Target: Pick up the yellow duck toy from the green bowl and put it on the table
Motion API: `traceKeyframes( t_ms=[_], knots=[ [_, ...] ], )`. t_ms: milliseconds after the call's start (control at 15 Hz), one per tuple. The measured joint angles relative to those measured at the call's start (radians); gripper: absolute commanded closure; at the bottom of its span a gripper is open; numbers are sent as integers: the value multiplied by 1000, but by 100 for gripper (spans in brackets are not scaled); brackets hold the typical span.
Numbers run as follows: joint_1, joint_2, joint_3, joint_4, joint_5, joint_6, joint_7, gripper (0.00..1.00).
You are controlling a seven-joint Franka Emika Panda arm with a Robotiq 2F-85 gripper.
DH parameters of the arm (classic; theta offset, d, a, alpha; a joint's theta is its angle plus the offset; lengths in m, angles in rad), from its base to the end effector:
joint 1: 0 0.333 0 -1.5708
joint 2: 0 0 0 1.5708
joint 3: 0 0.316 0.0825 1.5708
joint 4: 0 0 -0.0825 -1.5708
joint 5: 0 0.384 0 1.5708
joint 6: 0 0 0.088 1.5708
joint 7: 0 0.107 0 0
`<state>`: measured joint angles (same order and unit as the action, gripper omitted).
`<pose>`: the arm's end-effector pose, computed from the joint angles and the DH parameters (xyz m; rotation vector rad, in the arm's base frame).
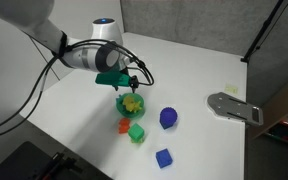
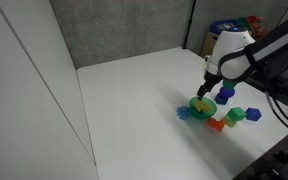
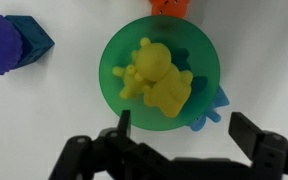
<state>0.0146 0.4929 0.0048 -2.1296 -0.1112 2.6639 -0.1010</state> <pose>0.5764 0.0144 0.1765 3.0702 0.3352 0.0608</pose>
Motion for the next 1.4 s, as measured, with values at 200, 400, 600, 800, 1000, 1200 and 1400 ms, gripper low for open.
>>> traceKeyframes(
  t_ms=[200,400,600,800,1000,1200,1400],
  knots=[
    [3,81,-3,63,-17,0,-2,0],
    [15,145,-15,111,-40,0,-2,0],
    [25,194,-24,142,-55,-2,-2,0],
    [28,223,-25,158,-59,-13,-3,0],
    [31,240,-26,169,-69,-34,-3,27],
    [36,250,-29,178,-76,-45,-3,53],
    [39,247,-29,189,-76,-49,-3,64]
  ],
)
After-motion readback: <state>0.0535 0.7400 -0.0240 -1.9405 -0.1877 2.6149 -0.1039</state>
